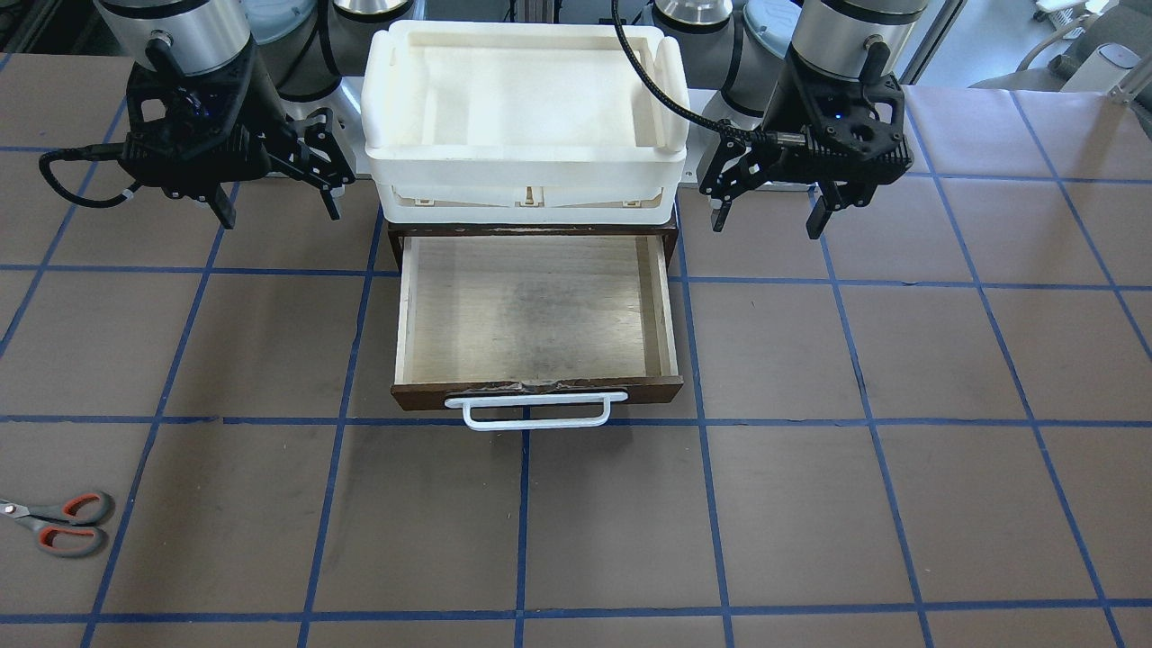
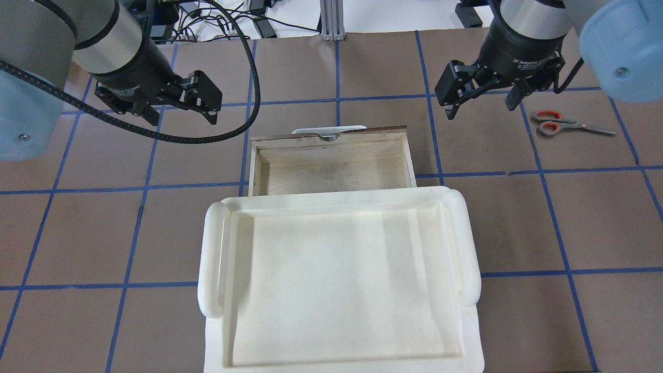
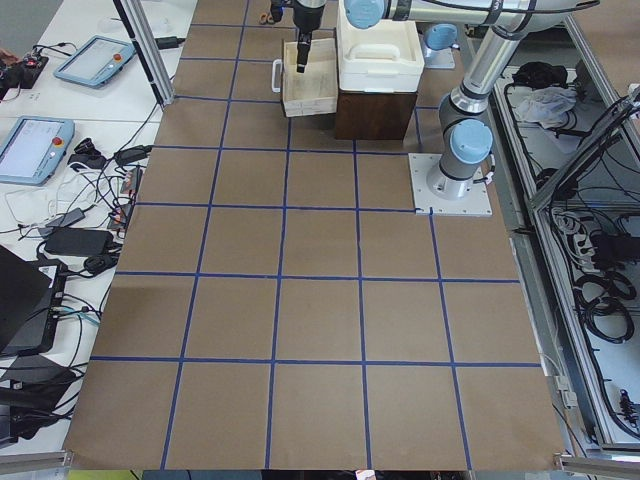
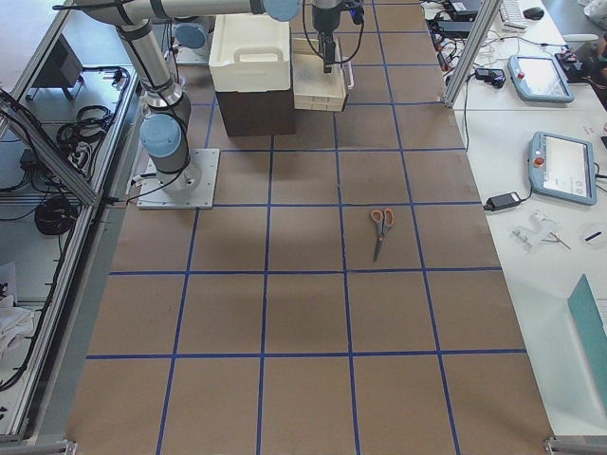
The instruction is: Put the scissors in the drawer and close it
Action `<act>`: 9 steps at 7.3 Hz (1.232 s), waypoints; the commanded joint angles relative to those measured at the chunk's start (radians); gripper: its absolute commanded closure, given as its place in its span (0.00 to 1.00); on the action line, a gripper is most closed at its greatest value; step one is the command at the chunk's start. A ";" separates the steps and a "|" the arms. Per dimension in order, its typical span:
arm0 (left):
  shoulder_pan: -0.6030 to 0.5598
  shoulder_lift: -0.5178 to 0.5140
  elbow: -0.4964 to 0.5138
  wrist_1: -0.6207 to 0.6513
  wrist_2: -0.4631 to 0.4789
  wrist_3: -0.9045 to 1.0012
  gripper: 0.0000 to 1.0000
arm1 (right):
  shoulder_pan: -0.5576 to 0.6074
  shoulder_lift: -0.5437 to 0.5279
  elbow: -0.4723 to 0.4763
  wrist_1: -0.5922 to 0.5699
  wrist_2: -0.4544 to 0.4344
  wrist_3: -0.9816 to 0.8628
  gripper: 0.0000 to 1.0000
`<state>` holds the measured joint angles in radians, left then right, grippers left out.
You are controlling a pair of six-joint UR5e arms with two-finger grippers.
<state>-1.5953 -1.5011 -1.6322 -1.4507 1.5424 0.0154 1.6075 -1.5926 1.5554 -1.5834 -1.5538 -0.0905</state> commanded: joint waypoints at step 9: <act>0.000 0.005 0.002 -0.030 0.001 0.006 0.00 | -0.001 0.010 0.002 -0.023 -0.012 0.002 0.00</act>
<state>-1.5953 -1.4945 -1.6307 -1.4805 1.5436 0.0202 1.6063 -1.5847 1.5570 -1.6015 -1.5656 -0.0908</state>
